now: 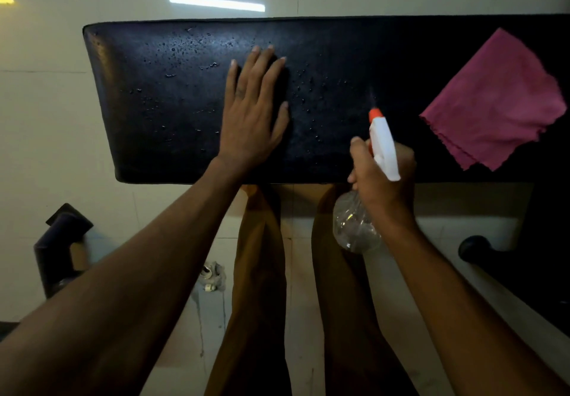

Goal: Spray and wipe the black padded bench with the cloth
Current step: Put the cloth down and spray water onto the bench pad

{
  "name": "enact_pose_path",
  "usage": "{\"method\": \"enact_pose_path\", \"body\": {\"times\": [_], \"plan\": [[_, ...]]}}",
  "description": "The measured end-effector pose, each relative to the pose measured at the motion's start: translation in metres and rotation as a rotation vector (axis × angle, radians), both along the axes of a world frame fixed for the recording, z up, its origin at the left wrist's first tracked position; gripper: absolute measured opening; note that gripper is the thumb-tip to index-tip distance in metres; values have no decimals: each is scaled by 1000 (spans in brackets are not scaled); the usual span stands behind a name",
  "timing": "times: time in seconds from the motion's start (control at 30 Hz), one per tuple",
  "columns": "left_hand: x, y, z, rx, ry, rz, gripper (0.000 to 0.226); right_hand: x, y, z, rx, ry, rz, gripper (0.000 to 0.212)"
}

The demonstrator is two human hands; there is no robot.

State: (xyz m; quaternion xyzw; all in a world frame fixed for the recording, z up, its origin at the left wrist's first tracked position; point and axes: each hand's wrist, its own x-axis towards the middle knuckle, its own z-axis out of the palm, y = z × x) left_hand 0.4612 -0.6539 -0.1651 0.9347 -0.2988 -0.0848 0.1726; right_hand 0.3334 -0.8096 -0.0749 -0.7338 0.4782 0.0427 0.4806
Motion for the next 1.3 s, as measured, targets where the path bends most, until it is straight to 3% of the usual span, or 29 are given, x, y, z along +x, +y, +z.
{"method": "enact_pose_path", "body": {"times": [0.2, 0.37, 0.53, 0.87, 1.07, 1.3], "plan": [[-1, -44, 0, 35, 59, 8, 64, -1, -18, 2, 78, -45, 0, 29], [2, -40, -1, 64, 91, -7, 65, -40, -11, -1, 139, 109, 95, 29], [0, -43, 7, 82, 82, 9, 64, -76, 3, 3, 262, 97, 46, 21], [-1, -50, 11, 94, 118, 49, 63, -96, -8, 4, 269, 194, 16, 29], [-8, -60, 11, 109, 55, 98, 60, -63, -48, 7, 186, 35, -50, 23], [-34, -87, 14, 102, 74, -82, 69, -29, -76, 18, 108, -93, -129, 34]]}}
